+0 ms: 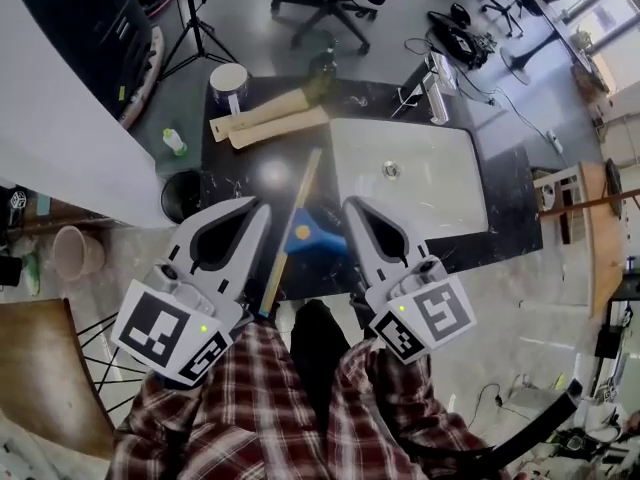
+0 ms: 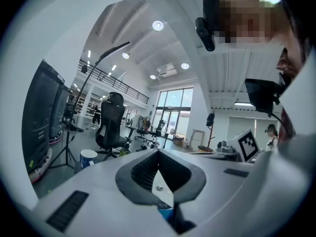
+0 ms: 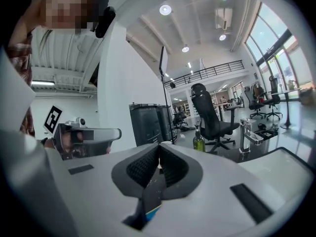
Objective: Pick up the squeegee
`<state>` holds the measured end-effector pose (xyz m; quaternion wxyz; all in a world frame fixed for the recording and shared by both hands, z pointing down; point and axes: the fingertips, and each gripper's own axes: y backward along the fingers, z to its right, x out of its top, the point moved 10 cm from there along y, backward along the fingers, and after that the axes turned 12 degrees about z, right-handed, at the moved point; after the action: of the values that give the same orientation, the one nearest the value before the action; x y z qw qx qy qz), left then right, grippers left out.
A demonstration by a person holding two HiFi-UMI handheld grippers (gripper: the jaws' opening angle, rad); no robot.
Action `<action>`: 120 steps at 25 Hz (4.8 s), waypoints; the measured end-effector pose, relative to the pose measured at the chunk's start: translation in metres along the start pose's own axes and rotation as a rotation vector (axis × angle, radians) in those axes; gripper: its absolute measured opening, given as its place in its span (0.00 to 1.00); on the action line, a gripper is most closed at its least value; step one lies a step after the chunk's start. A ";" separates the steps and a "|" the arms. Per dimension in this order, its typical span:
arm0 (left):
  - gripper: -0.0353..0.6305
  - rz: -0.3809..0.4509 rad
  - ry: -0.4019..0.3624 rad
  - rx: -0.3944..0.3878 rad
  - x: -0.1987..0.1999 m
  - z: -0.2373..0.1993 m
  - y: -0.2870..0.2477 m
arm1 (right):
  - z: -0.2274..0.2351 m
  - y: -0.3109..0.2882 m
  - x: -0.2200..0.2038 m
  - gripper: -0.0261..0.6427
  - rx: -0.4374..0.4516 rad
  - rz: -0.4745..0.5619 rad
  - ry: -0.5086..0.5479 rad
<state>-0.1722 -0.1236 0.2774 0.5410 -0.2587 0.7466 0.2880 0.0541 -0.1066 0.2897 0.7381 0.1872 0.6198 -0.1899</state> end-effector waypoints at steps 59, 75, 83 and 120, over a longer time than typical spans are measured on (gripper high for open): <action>0.07 0.016 0.055 0.051 -0.017 -0.007 0.004 | 0.040 -0.035 -0.116 0.36 0.591 -1.025 0.319; 0.07 0.018 0.066 0.055 -0.019 -0.012 0.004 | 0.036 -0.049 -0.149 0.36 0.590 -1.158 0.366; 0.07 0.013 0.061 0.046 -0.017 -0.012 0.003 | 0.036 -0.048 -0.148 0.25 0.572 -1.139 0.378; 0.07 0.053 -0.023 0.120 0.012 -0.023 0.013 | 0.053 0.002 0.020 0.25 -0.120 -0.129 0.118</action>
<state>-0.1997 -0.1317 0.2734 0.5561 -0.2027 0.7630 0.2598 0.1026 -0.1330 0.2783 0.6963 0.1134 0.6833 -0.1881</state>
